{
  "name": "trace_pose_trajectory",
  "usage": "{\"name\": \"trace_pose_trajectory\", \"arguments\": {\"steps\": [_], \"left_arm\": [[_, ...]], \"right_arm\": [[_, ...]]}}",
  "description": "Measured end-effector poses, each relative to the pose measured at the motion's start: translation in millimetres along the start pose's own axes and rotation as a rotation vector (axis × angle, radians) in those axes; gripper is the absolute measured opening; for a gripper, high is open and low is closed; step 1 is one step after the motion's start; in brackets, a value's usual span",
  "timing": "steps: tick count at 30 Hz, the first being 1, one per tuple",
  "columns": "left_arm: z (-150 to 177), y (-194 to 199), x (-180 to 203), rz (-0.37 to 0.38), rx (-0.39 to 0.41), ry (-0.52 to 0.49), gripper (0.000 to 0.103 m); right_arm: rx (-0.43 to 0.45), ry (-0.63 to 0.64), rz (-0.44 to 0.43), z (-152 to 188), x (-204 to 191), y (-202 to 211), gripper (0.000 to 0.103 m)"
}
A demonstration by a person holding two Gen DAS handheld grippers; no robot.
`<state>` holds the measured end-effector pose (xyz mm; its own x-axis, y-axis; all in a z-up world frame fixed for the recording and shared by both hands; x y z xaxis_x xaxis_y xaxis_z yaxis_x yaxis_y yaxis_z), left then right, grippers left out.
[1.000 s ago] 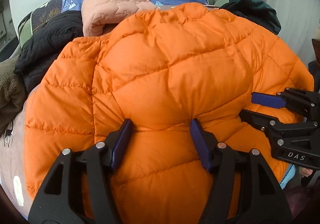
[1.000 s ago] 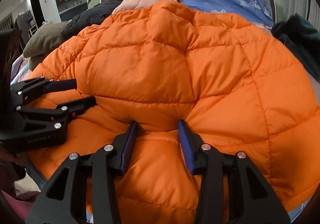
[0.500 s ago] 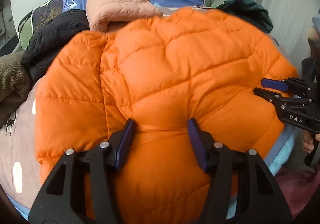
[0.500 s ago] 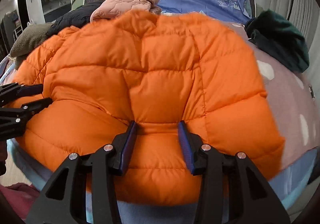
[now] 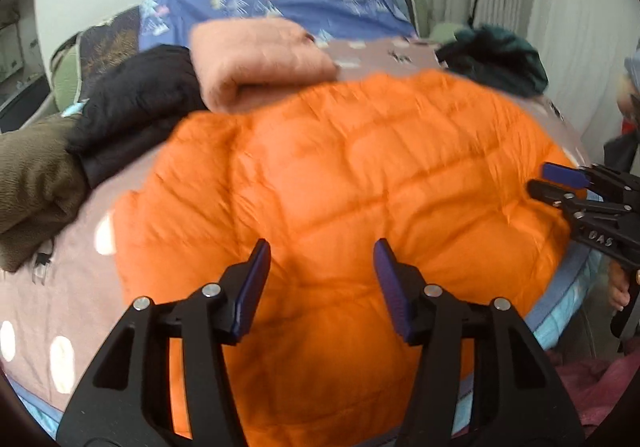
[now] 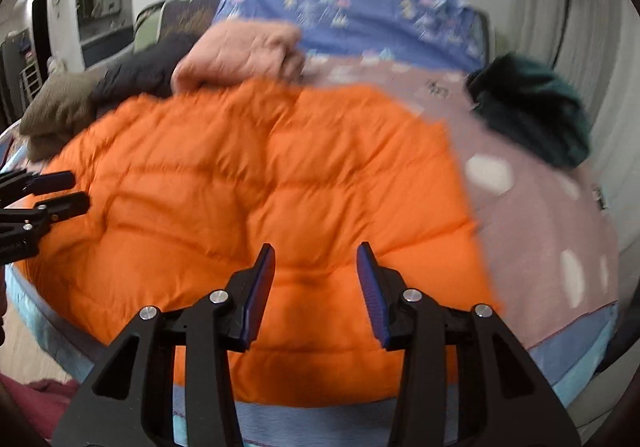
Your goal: Fold large clothes
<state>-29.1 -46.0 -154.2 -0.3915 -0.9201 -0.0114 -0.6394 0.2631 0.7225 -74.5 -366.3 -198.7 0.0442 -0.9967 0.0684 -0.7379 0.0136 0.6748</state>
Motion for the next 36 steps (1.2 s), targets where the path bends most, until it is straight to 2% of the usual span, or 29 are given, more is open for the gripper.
{"name": "trace_pose_trajectory", "arguments": {"steps": [2,3,5,8,10,12,14,17,21,23,24,25,28,36], "left_arm": [[5.6,-10.8,-12.7,-0.027,-0.042,0.023,0.055],[16.2,-29.9,-21.7,-0.036,-0.098,0.039,0.055],[23.5,-42.2,-22.7,-0.006,-0.068,0.037,0.056],[18.1,-37.1,-17.4,-0.043,-0.093,0.016,0.054],[9.1,-28.3,-16.9,-0.022,-0.105,0.022,0.052],[-7.8,-17.9,-16.5,0.027,-0.07,0.043,0.053],[-25.1,-12.7,-20.7,0.031,-0.039,0.054,0.053],[-60.5,-22.1,-24.2,0.0,0.0,0.046,0.053],[-91.0,-54.9,-27.2,0.014,-0.031,0.08,0.054],[-92.2,-78.1,-31.2,-0.018,-0.073,0.085,0.06],[-83.4,-99.2,-33.7,-0.037,-0.133,0.08,0.064],[-78.9,-109.6,-36.7,-0.049,-0.155,0.083,0.069],[-73.8,-122.6,-45.3,-0.011,-0.149,0.136,0.069],[-68.7,-127.5,-40.3,-0.026,-0.139,0.122,0.069]], "right_arm": [[-0.078,-0.024,0.034,7.1,12.7,-24.1,0.044],[-0.146,-0.048,-0.009,19.5,18.0,-46.6,0.044],[-0.134,-0.068,-0.025,22.1,18.7,-51.1,0.044],[-0.163,-0.029,-0.003,10.8,13.8,-43.7,0.044],[-0.123,-0.062,-0.081,-10.3,14.6,-26.7,0.044],[-0.056,-0.051,-0.09,-33.7,13.7,-15.5,0.044],[-0.01,-0.033,-0.086,-58.5,11.0,-15.6,0.044],[0.007,-0.009,-0.119,-92.1,-2.6,-33.8,0.044],[-0.016,-0.013,-0.156,-123.6,-14.6,-72.6,0.044],[-0.064,-0.007,-0.151,-122.1,-20.1,-96.7,0.044],[-0.111,0.0,-0.134,-112.8,-22.4,-118.0,0.046],[-0.135,0.012,-0.119,-103.2,-24.4,-136.5,0.046],[-0.127,0.007,-0.127,-96.4,-27.2,-151.2,0.047],[-0.123,0.014,-0.12,-92.3,-28.7,-156.6,0.048]]}}
Point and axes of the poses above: each gripper's, at about its wrist camera, not at the fingertips, and y roughly against the way its jaws point, x to its right, z to its underside, the point moved 6 cm from there along -y, roughly the way its jaws point, and after that the axes turned 4 degrees about -x, right-handed, at the moved point
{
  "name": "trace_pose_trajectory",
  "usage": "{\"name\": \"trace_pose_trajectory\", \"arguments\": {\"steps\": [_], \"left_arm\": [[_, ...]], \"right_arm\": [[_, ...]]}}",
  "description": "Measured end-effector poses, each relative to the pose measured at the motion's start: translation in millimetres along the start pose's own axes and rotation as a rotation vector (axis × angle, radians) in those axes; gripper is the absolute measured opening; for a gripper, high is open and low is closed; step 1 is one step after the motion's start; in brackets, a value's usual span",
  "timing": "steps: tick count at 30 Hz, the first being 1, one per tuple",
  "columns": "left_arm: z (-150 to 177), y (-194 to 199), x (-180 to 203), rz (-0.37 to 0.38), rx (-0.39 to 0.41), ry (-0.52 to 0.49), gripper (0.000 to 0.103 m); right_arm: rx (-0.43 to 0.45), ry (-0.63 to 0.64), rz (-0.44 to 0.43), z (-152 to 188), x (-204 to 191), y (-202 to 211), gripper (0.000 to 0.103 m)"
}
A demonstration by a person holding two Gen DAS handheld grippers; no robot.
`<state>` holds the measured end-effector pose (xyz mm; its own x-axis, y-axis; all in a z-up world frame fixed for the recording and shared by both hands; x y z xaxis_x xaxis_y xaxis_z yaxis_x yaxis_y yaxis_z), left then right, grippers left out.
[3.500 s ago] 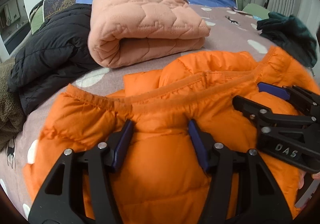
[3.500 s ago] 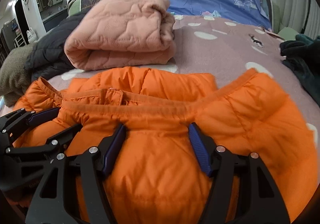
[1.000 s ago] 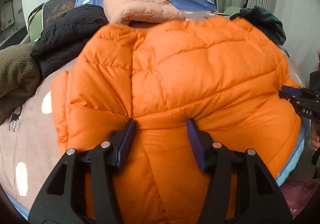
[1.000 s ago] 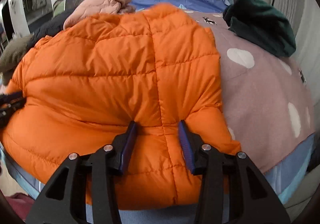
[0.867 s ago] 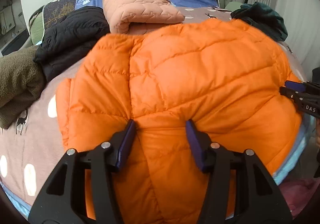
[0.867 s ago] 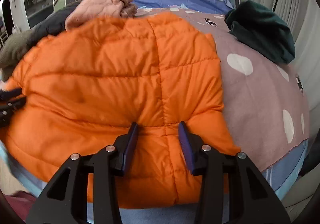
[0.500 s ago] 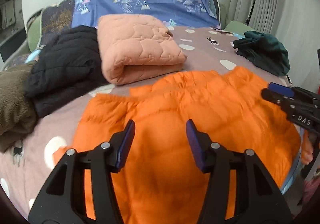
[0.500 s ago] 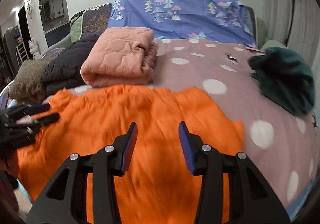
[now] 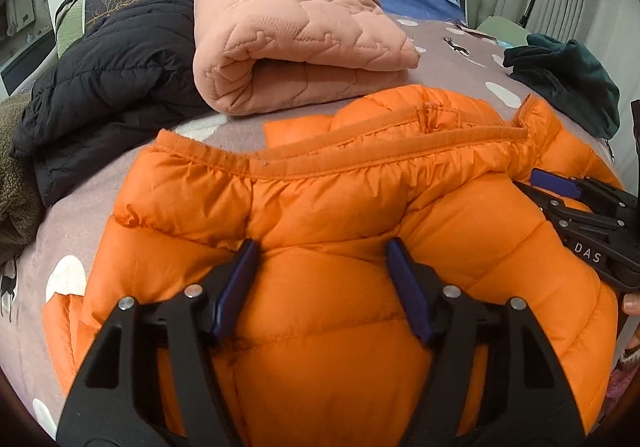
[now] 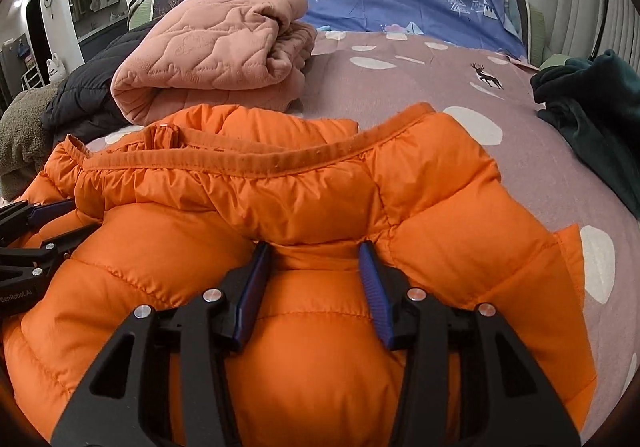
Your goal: Fold large clothes
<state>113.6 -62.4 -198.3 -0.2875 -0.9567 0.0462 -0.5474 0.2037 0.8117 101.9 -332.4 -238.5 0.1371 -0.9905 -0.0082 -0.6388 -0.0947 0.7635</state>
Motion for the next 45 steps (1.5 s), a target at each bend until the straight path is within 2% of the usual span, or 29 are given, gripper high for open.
{"name": "trace_pose_trajectory", "arguments": {"steps": [7,10,14,17,20,22,24,27,29,33,36,38,39,41,45], "left_arm": [[-3.2,11.5,-5.7,0.014,0.0,0.005,0.068],[-4.5,40.4,-16.2,-0.008,0.051,0.011,0.071],[7.2,80.0,-54.2,-0.095,0.11,0.041,0.079],[26.5,89.9,-82.9,-0.095,0.087,0.099,0.081],[53.9,93.3,-102.7,-0.011,0.04,0.179,0.081],[72.4,93.2,-109.2,0.087,0.01,0.246,0.081],[86.4,89.2,-113.1,0.142,-0.007,0.278,0.083],[100.4,77.9,-114.2,0.213,-0.03,0.318,0.085],[105.1,70.6,-111.4,0.264,-0.035,0.344,0.086],[107.0,68.3,-92.2,0.36,-0.038,0.288,0.087],[110.3,65.8,-84.9,0.341,-0.029,0.244,0.088],[110.1,66.5,-85.7,0.344,-0.027,0.257,0.088],[110.0,67.3,-85.9,0.34,-0.026,0.26,0.087],[109.4,70.5,-83.6,0.345,-0.019,0.247,0.068],[103.9,82.4,-72.3,0.307,0.001,0.189,0.047]], "right_arm": [[0.003,0.028,0.037,-0.9,-5.6,7.1,0.048],[0.012,0.019,0.048,-2.4,-6.1,17.6,0.048],[0.027,0.016,0.057,-1.7,-8.8,30.7,0.048],[0.036,0.006,0.048,-1.7,-10.7,41.1,0.049],[0.054,-0.002,0.026,-2.3,-14.0,55.1,0.049],[0.074,0.005,-0.003,-2.0,-21.1,67.1,0.049],[0.077,0.021,-0.029,0.4,-29.8,71.3,0.055],[0.016,0.053,-0.023,11.4,-41.0,49.1,0.056],[0.014,0.06,-0.014,18.2,-42.9,33.5,0.056],[0.013,0.066,-0.006,18.6,-44.5,25.3,0.056],[0.015,0.064,-0.007,19.3,-44.9,24.6,0.056],[0.019,0.064,-0.006,20.1,-45.2,23.9,0.056],[0.021,0.065,-0.005,21.1,-46.0,23.7,0.056],[0.023,0.066,-0.004,21.9,-46.3,23.6,0.056],[0.025,0.064,-0.006,22.4,-46.7,23.5,0.056]]}}
Point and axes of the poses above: each gripper's, at about its wrist camera, not at the fingertips, and y roughly against the way its jaws point, x to its right, z to its underside, the point moved 6 cm from there along -y, roughly the way its jaws point, and after that the axes turned 4 degrees about -x, right-handed, at the moved point
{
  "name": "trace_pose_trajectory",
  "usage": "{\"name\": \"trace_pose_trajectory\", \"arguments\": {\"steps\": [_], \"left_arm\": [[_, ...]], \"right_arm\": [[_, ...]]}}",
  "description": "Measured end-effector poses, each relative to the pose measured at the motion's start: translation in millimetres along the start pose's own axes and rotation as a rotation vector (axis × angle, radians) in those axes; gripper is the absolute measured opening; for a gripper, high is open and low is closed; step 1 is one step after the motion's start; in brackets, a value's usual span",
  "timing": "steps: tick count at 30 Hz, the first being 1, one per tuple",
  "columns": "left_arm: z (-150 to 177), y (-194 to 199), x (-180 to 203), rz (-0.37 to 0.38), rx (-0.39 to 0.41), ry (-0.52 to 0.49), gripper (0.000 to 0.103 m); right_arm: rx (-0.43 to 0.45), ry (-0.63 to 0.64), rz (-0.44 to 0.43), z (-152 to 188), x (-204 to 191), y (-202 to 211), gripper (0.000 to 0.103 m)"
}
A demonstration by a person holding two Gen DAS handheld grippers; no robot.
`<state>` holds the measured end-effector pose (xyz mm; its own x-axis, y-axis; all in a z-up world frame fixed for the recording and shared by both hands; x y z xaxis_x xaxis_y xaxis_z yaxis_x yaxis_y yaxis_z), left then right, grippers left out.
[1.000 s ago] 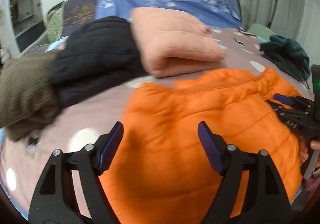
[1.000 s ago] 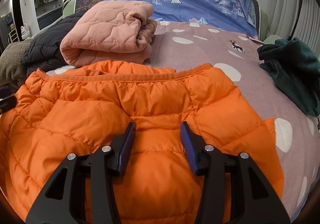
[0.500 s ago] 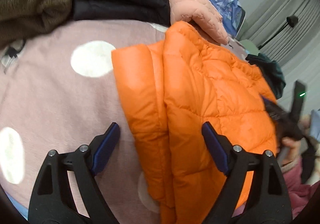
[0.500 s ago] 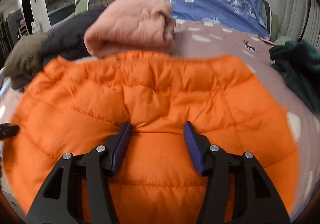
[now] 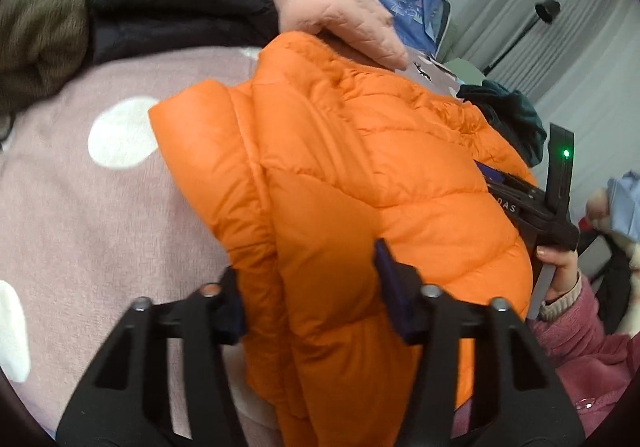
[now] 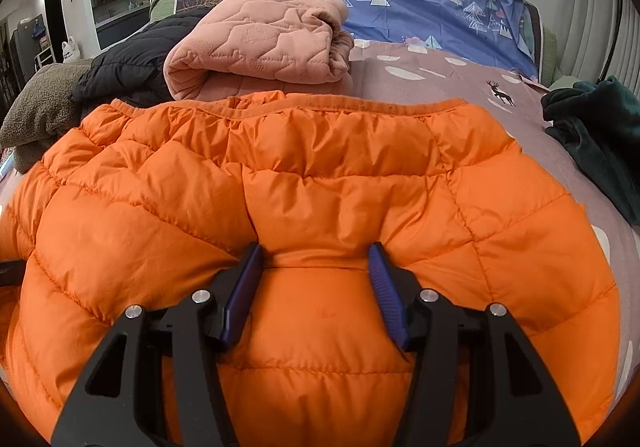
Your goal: Fold large clothes
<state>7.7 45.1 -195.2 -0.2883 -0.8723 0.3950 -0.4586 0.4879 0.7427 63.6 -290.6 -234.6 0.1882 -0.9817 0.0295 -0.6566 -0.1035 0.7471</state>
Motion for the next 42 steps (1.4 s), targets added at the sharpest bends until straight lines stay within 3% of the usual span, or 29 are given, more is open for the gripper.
{"name": "trace_pose_trajectory", "arguments": {"steps": [5,14,17,26,30,34,37,39,42], "left_arm": [[-11.5,10.8,21.5,-0.061,0.017,-0.063,0.03],[-35.6,31.9,53.5,-0.054,0.063,-0.167,0.027],[-47.0,43.6,74.5,-0.037,0.078,-0.233,0.027],[-74.8,45.5,152.8,-0.086,0.071,-0.453,0.025],[-84.7,42.0,172.3,-0.093,0.059,-0.47,0.024],[-89.5,42.5,185.4,-0.095,0.052,-0.493,0.024],[-92.4,40.8,196.4,-0.112,0.037,-0.519,0.024],[-95.3,37.6,206.4,-0.113,0.023,-0.531,0.024],[-94.0,25.6,225.4,-0.105,-0.019,-0.578,0.024]], "right_arm": [[0.009,-0.004,-0.004,2.1,0.3,0.8,0.056],[0.017,-0.018,-0.034,1.9,4.8,0.1,0.056],[0.019,-0.025,-0.049,1.7,6.8,-0.5,0.056],[0.015,-0.056,-0.107,-0.5,12.3,0.1,0.057],[-0.017,-0.075,-0.175,-7.3,27.0,20.3,0.057],[0.032,-0.126,-0.318,-2.2,48.3,64.7,0.057],[-0.049,-0.099,-0.412,23.4,35.6,64.7,0.057],[-0.097,-0.076,-0.37,38.7,19.1,43.8,0.059],[-0.026,0.029,-0.209,40.9,-8.7,28.0,0.064]]}}
Point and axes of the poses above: each gripper's, at about its wrist camera, not at the fingertips, and y roughly against the way its jaws point, x to its right, z to its underside, the point moved 6 cm from there along -y, roughly the way its jaws point, and after that the axes turned 4 degrees about -x, right-handed, at the moved point
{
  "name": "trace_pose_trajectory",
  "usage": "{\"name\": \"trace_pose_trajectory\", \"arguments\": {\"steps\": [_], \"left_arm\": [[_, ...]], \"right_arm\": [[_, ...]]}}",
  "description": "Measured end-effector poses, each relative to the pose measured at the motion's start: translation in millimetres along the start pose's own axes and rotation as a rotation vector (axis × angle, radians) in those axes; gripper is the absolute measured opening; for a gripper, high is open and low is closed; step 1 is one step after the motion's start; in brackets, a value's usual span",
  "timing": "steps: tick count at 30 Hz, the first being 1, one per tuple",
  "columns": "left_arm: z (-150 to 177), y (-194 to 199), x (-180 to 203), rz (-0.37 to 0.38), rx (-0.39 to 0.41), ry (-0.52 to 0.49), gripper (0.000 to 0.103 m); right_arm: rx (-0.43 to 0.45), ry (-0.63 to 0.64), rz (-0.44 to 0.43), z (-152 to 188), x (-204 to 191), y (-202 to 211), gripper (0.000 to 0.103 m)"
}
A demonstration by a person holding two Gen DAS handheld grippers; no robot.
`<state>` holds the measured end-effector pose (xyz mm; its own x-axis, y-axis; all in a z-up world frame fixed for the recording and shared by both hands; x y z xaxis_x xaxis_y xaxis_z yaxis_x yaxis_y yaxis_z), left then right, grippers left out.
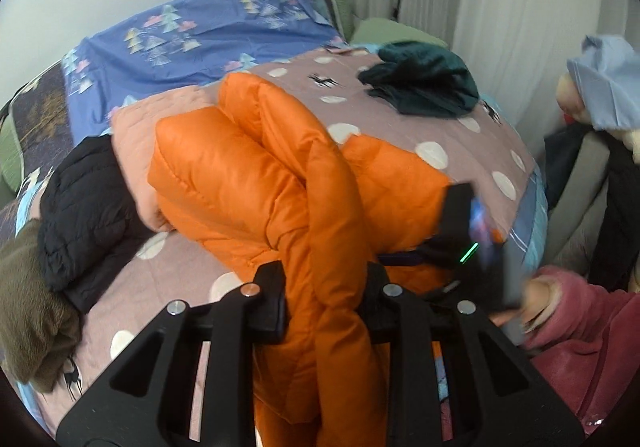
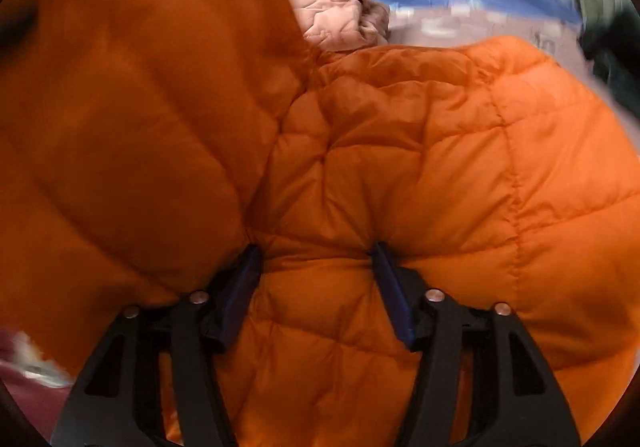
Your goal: Fold large clothes
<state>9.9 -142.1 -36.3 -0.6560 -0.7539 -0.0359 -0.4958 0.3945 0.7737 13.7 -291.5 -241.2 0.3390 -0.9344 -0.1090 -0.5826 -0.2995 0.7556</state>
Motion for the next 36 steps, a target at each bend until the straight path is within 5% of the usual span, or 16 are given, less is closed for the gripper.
{"name": "trace_pose_trajectory", "arguments": {"steps": [3,12,15,22,36], "left_arm": [[-4.7,-20.3,19.0,-0.012,-0.073,-0.041,0.024],[-18.4,-29.3,20.0,-0.032,-0.108,0.011,0.025],[-23.0,-34.2,27.6,0.004,-0.123,0.013,0.026],[-40.9,-69.2,64.4,0.123,-0.206,-0.051,0.032],[-61.4,-123.0,120.3,0.241,-0.299,-0.153,0.049]], "right_arm": [[0.024,0.035,0.047,-2.6,-9.0,-5.1,0.064],[0.169,0.029,-0.115,25.3,-0.7,67.6,0.063],[0.068,0.068,-0.126,36.6,-17.6,36.0,0.062],[0.074,-0.022,-0.158,44.7,4.0,49.6,0.06],[0.115,-0.044,-0.009,69.0,8.7,99.1,0.06]]}}
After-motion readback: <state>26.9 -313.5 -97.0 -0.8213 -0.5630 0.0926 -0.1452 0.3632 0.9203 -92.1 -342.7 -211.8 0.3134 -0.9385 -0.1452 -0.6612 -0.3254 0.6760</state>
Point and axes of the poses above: each gripper's, at about its wrist camera, not at the fingertips, and y roughly against the way its jaws point, x to its right, z to its underside, the point moved 6 cm from there along -y, roughly the way its jaws point, and after that the axes turned 4 degrees about -x, right-handed, at the moved point
